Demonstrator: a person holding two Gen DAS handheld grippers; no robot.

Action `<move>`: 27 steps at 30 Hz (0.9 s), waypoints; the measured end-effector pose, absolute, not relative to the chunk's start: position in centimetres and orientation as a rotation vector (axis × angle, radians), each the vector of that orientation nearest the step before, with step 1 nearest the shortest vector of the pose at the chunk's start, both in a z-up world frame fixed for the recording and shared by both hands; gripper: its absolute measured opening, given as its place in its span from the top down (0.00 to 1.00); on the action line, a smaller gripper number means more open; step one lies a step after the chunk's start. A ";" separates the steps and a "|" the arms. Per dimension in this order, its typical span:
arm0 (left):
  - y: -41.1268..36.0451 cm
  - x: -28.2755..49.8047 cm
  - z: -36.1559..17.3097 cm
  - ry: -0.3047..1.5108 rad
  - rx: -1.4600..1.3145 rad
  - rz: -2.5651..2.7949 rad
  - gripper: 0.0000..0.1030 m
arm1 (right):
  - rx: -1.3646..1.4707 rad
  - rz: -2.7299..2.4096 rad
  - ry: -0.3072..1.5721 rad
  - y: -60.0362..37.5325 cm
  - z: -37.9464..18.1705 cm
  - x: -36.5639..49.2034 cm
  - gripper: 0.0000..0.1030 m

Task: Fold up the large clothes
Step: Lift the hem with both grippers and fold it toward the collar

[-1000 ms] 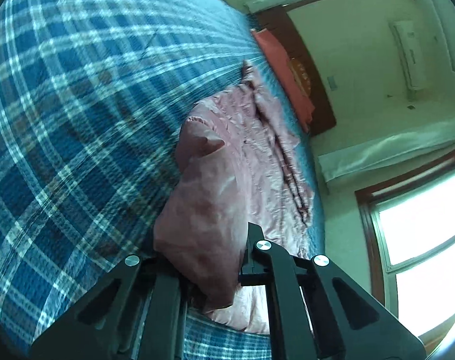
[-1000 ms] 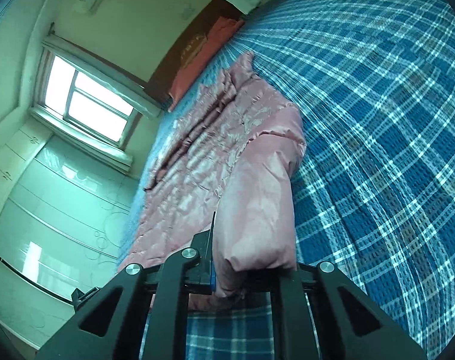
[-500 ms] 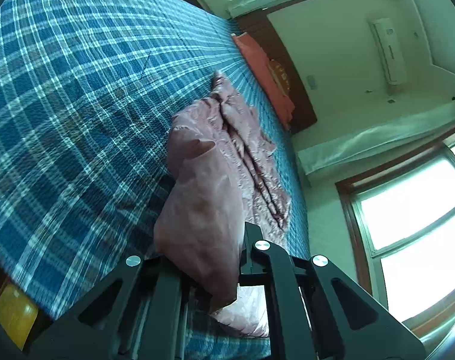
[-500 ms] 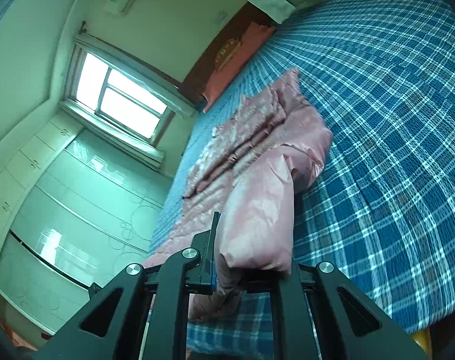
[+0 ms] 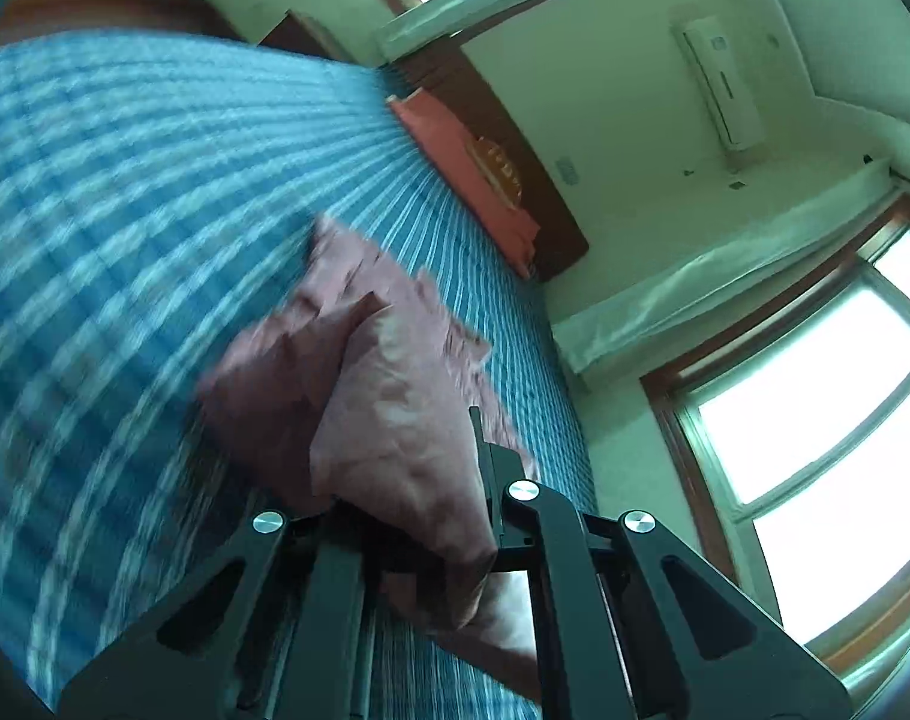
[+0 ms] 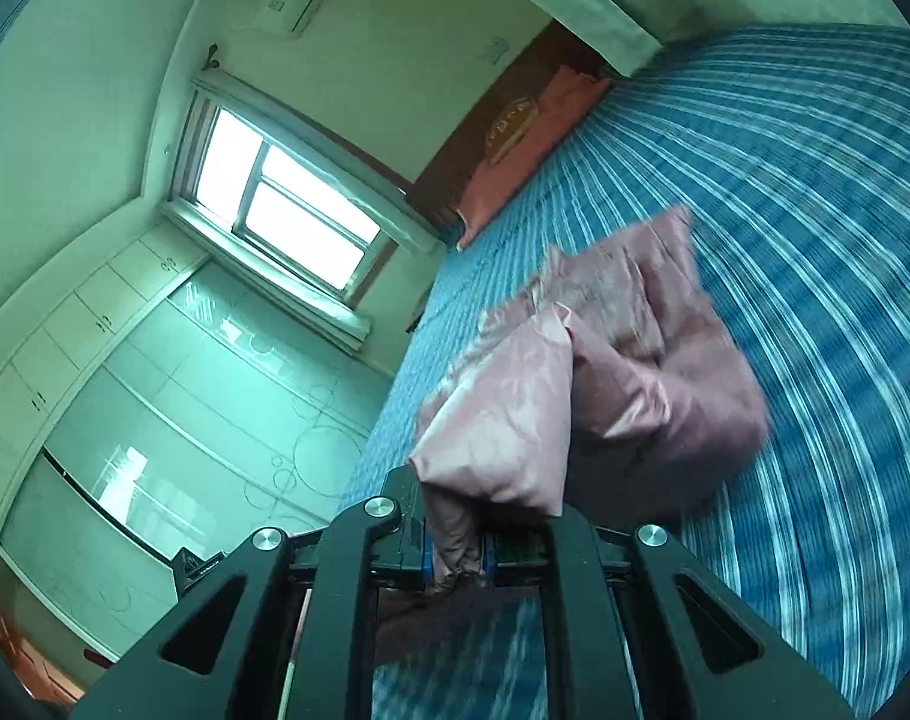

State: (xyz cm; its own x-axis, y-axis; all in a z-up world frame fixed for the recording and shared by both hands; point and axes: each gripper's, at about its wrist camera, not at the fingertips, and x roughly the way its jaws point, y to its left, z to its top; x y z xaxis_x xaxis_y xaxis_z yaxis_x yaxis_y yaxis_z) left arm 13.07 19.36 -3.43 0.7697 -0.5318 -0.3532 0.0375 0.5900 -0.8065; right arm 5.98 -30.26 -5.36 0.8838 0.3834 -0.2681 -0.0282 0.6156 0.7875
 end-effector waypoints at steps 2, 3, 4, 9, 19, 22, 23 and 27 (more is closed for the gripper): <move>18.9 16.6 -2.8 0.614 -0.876 -0.353 0.94 | 0.889 0.234 0.432 -31.3 -4.9 9.3 0.90; 18.6 18.9 -2.6 0.618 -0.868 -0.341 0.94 | 0.892 0.230 0.432 -31.9 -4.8 11.4 0.90; 18.3 20.8 -2.5 0.624 -0.861 -0.325 0.94 | 0.893 0.220 0.434 -32.3 -4.7 12.9 0.90; 16.2 30.5 -3.6 0.683 -0.807 -0.261 0.94 | 0.904 0.148 0.495 -34.0 -5.6 22.0 0.90; 13.0 42.9 -9.4 0.771 -0.689 -0.143 0.94 | 0.897 0.018 0.624 -37.7 -10.4 35.0 0.90; 12.1 46.0 -10.6 0.789 -0.643 -0.123 0.94 | 0.872 -0.015 0.661 -38.1 -11.8 37.7 0.90; 11.6 47.1 -11.1 0.799 -0.614 -0.118 0.94 | 0.868 -0.022 0.666 -38.2 -12.1 38.2 0.90; 10.9 49.4 -12.6 0.826 -0.577 -0.112 0.88 | 0.869 -0.053 0.688 -38.4 -13.5 39.7 0.86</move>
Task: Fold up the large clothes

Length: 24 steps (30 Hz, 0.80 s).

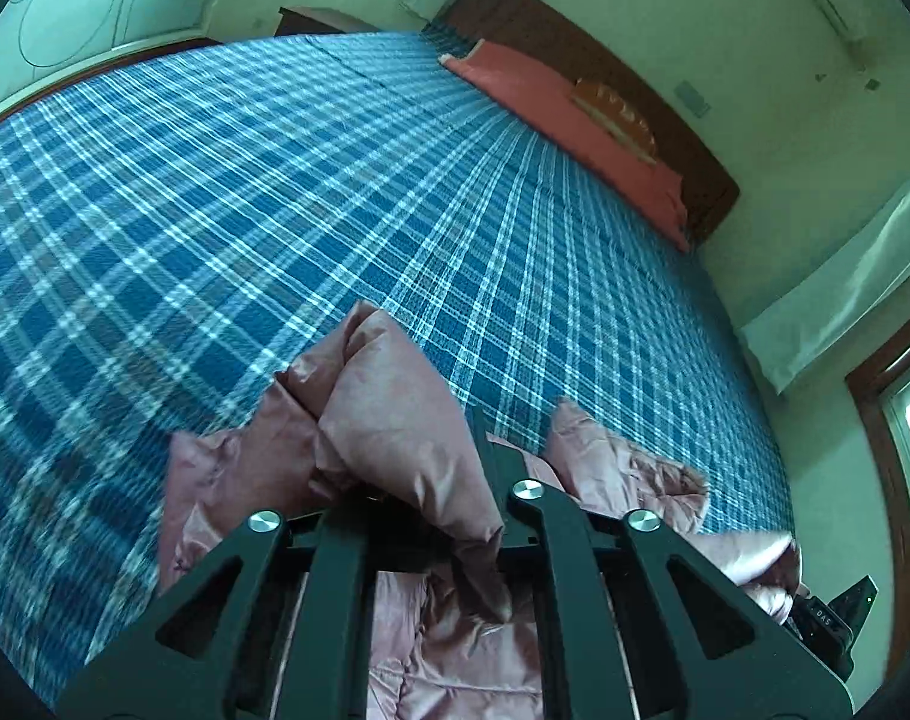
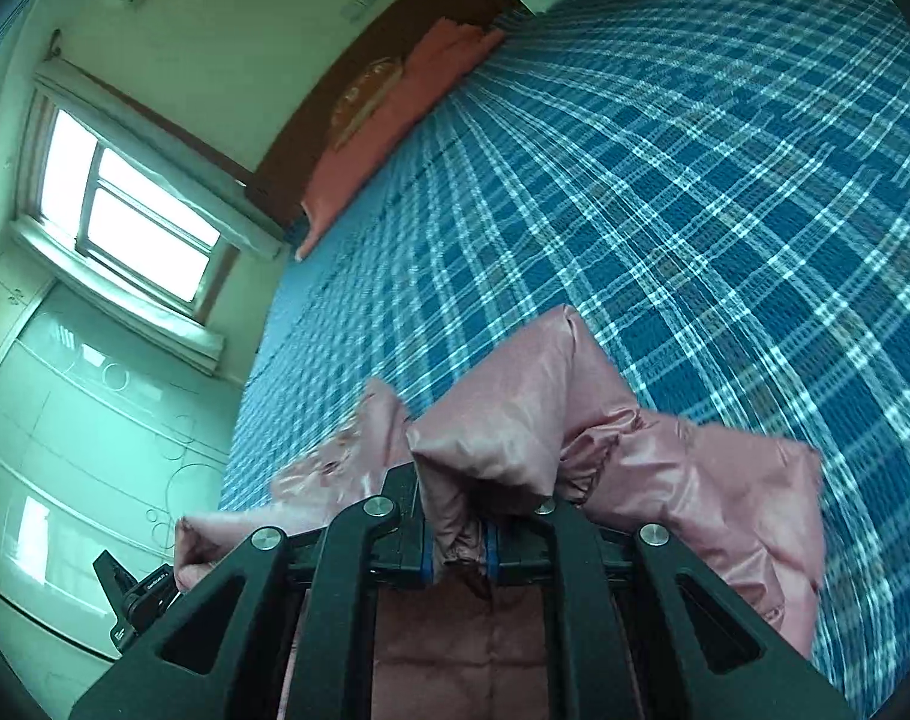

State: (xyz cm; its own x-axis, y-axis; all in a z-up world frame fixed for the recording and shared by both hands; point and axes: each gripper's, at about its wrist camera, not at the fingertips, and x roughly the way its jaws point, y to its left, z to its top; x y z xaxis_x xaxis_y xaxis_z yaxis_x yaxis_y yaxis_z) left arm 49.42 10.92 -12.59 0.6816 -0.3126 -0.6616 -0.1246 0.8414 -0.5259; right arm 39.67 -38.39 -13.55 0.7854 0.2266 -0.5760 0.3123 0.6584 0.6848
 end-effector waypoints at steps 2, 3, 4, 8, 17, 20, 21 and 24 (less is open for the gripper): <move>11.2 49.9 -12.8 0.831 -0.610 -0.128 0.69 | 0.877 -0.054 0.700 -38.5 -13.8 39.9 0.72; 11.3 50.0 -12.7 0.828 -0.625 -0.140 0.62 | 0.883 -0.048 0.696 -38.5 -13.7 39.8 0.68; 11.4 49.9 -12.5 0.819 -0.641 -0.153 0.44 | 0.886 -0.041 0.682 -38.5 -13.4 39.5 0.57; 12.6 48.6 -10.2 0.752 -0.667 -0.158 0.26 | 0.850 -0.033 0.594 -38.7 -11.2 37.8 0.36; 8.6 45.7 -9.4 0.779 -0.365 -0.114 0.27 | 0.462 -0.038 0.730 -29.4 -9.4 40.1 0.39; 6.2 46.7 -10.4 0.774 -0.248 -0.106 0.27 | 0.360 -0.007 0.766 -26.3 -9.5 42.3 0.44; 5.7 47.1 -10.7 0.771 -0.218 -0.099 0.27 | 0.320 -0.002 0.776 -25.3 -9.7 43.4 0.44; 4.9 48.7 -12.0 0.788 -0.174 -0.063 0.27 | 0.246 -0.021 0.806 -23.9 -10.8 46.3 0.45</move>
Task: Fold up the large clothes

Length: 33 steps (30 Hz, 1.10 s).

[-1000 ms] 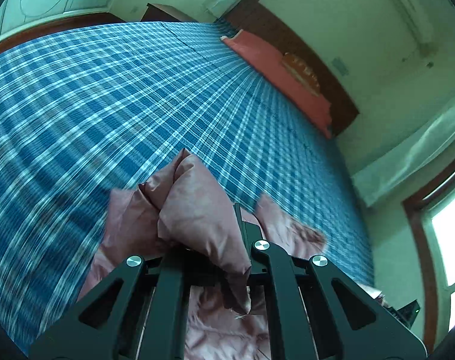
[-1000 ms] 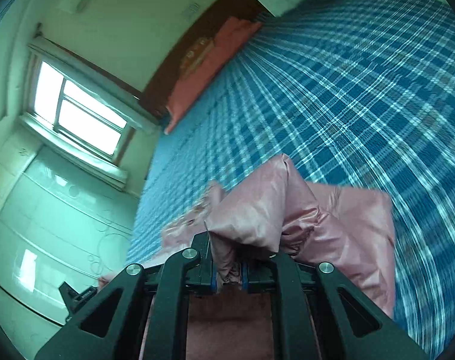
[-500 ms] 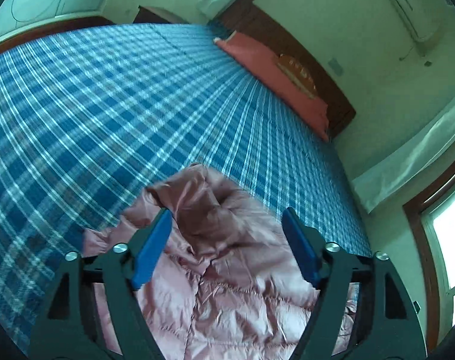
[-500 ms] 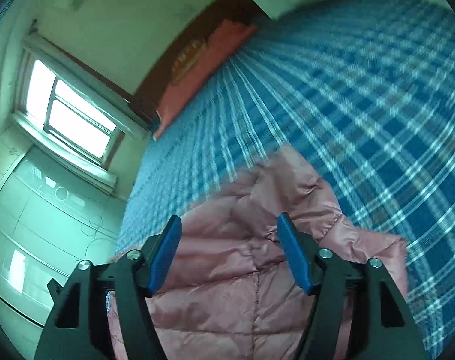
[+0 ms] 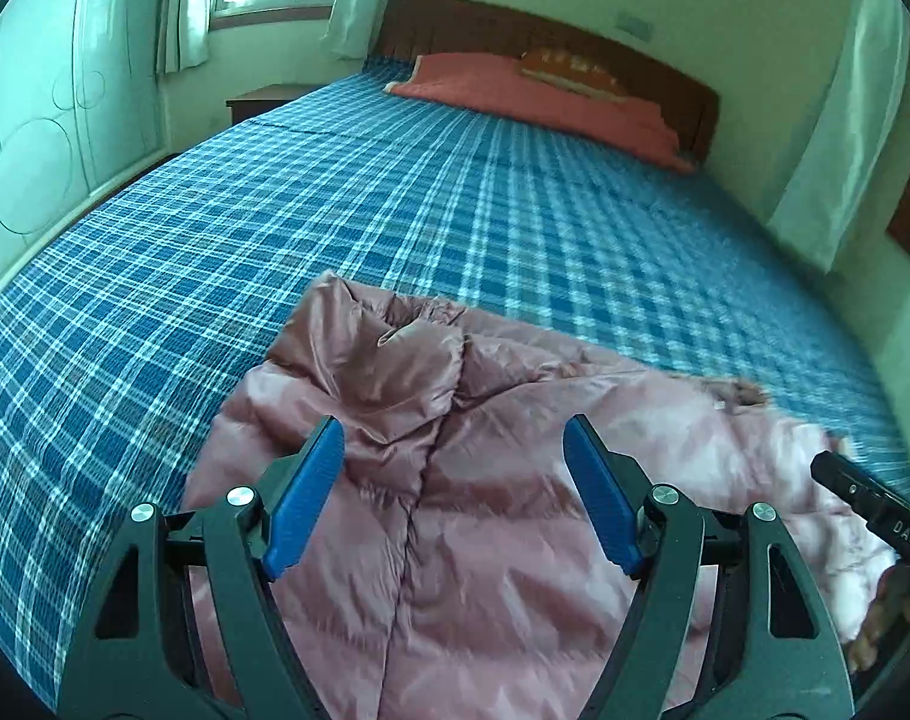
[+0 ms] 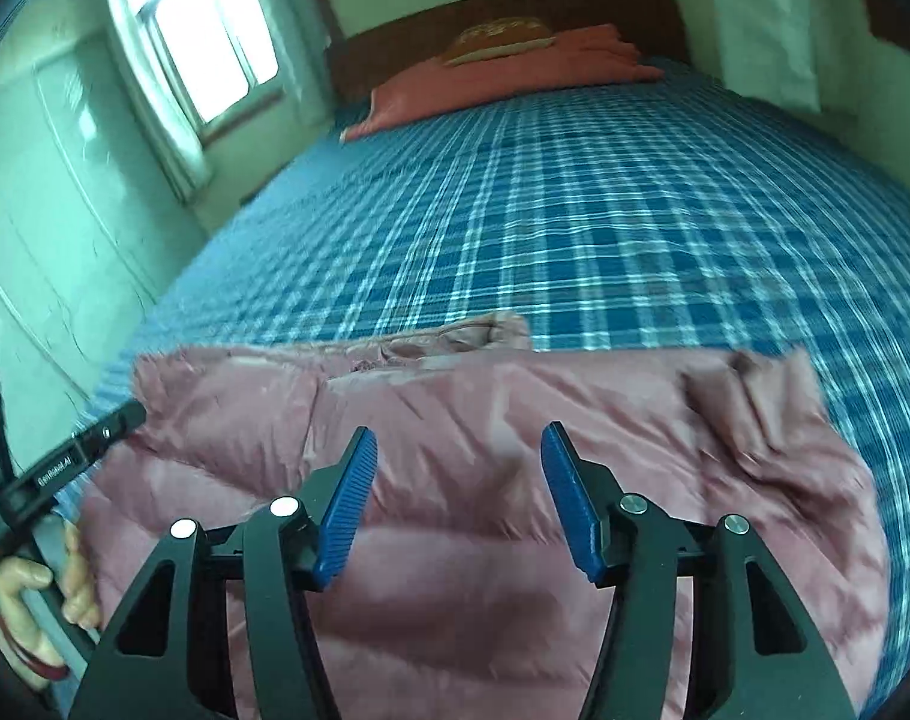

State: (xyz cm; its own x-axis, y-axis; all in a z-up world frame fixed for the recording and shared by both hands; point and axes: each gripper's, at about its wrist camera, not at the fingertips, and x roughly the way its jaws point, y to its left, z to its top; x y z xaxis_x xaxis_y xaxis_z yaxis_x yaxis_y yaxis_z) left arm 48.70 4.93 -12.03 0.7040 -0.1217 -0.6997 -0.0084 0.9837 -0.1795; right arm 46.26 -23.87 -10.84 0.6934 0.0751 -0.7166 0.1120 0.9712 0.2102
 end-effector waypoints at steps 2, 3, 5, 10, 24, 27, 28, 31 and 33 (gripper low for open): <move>5.0 49.8 -13.1 0.814 -0.182 -0.044 0.27 | 0.221 -0.052 0.832 -23.8 -12.2 47.7 0.45; 5.2 50.4 -13.9 0.830 -0.187 -0.025 0.27 | 0.220 -0.063 0.842 -23.9 -12.6 48.1 0.45; 5.6 51.3 -15.1 0.852 -0.207 -0.003 0.27 | 0.242 -0.068 0.864 -24.3 -13.9 48.9 0.45; 5.4 52.4 -15.7 0.862 -0.204 0.019 0.27 | 0.247 -0.069 0.875 -24.6 -14.1 49.4 0.45; 7.9 54.7 -17.1 0.916 -0.278 0.043 0.24 | 0.315 -0.195 0.925 -31.4 -15.1 48.7 0.43; 7.9 54.5 -16.4 0.923 -0.265 0.040 0.24 | 0.333 -0.188 0.917 -31.9 -14.0 47.7 0.43; 8.2 54.0 -15.9 0.926 -0.279 0.034 0.24 | 0.345 -0.185 0.910 -32.2 -13.5 47.0 0.43; 10.0 52.1 -14.1 0.925 -0.343 -0.011 0.24 | 0.374 -0.191 0.868 -33.8 -11.0 43.5 0.43; 11.7 49.8 -12.7 0.912 -0.390 -0.030 0.23 | 0.390 -0.204 0.843 -35.0 -9.9 40.0 0.43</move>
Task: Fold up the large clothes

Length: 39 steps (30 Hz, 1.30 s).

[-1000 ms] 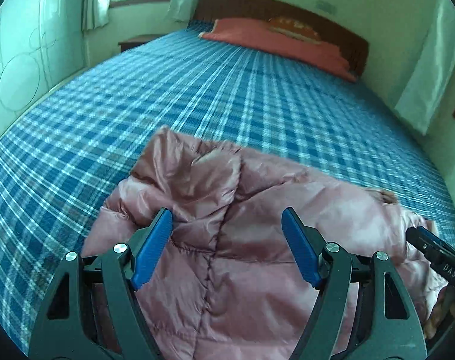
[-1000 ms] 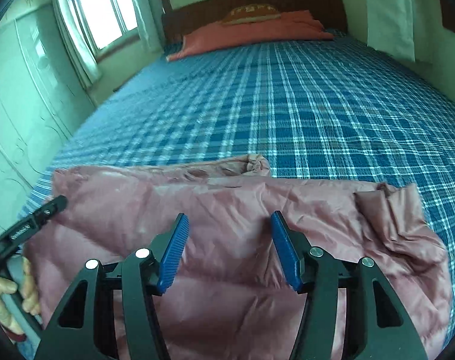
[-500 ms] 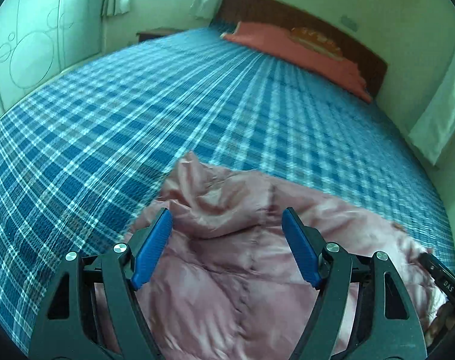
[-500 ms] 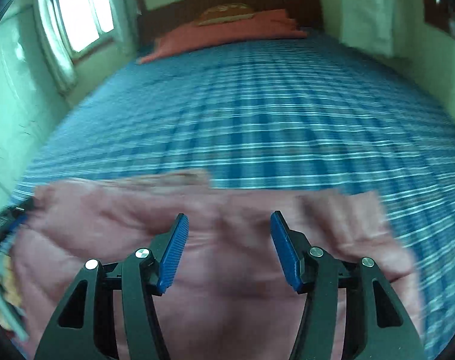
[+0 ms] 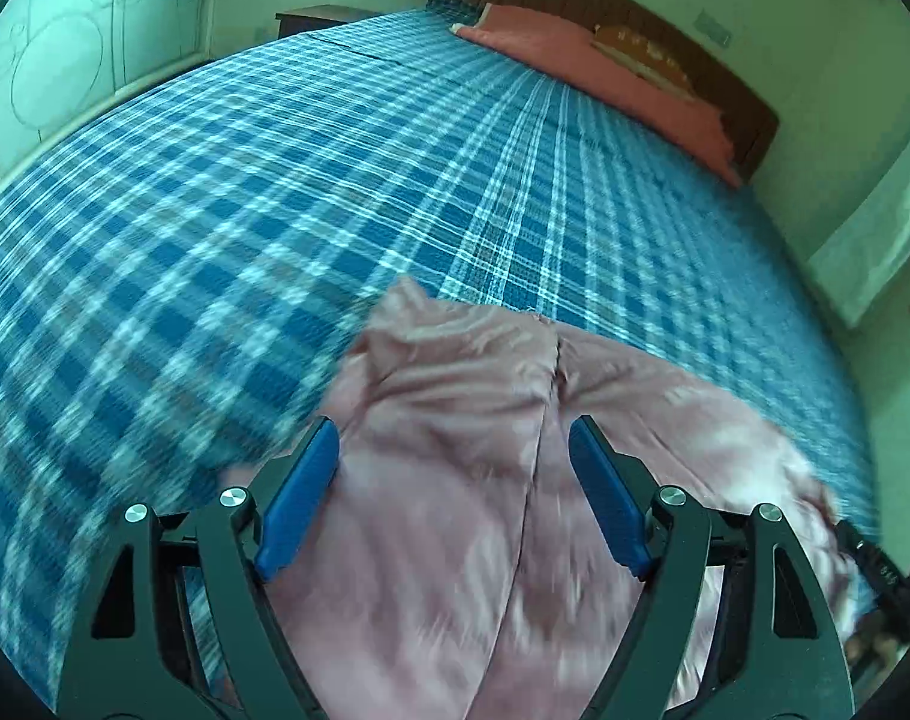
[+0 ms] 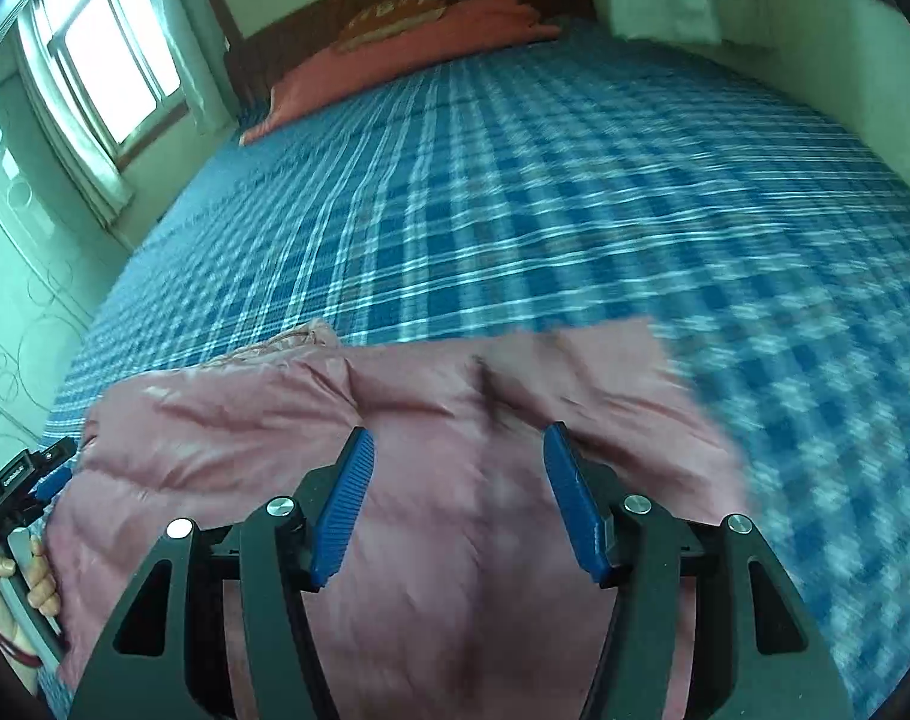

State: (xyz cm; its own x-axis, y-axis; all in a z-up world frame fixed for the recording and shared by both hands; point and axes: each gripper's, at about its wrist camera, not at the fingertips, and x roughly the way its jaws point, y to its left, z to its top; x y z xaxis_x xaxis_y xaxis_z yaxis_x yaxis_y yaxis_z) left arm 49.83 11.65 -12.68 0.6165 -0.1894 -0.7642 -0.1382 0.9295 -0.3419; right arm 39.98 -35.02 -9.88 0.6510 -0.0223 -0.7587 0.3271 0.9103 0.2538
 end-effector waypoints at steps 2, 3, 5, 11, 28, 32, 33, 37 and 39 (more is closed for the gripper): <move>13.6 46.6 -11.9 0.886 -0.443 -0.037 0.23 | 0.417 -0.217 0.832 -36.3 -9.0 35.9 0.40; 14.2 45.3 -11.8 0.883 -0.461 -0.035 0.23 | 0.427 -0.228 0.828 -36.7 -8.9 34.2 0.39; 15.7 42.3 -12.0 0.874 -0.507 -0.019 0.23 | 0.462 -0.243 0.818 -37.5 -8.9 30.5 0.38; 19.5 31.0 -14.5 0.852 -0.763 0.053 0.23 | 0.720 -0.244 0.777 -38.1 -11.6 18.5 0.38; 13.9 26.1 -18.5 0.790 -0.986 0.030 0.22 | 1.061 -0.140 0.664 -32.0 -17.9 17.6 0.38; 14.2 27.7 -18.6 0.762 -1.019 0.071 0.23 | 1.084 -0.180 0.621 -32.8 -17.8 19.1 0.38; 14.2 28.0 -18.5 0.754 -1.013 0.074 0.26 | 1.095 -0.186 0.612 -33.1 -17.9 19.3 0.38; 14.5 29.1 -19.1 0.770 -1.036 0.072 0.54 | 1.122 -0.197 0.590 -34.2 -18.1 20.0 0.38; 14.7 29.3 -19.4 0.771 -1.036 0.071 0.58 | 1.114 -0.203 0.592 -34.5 -18.1 20.4 0.38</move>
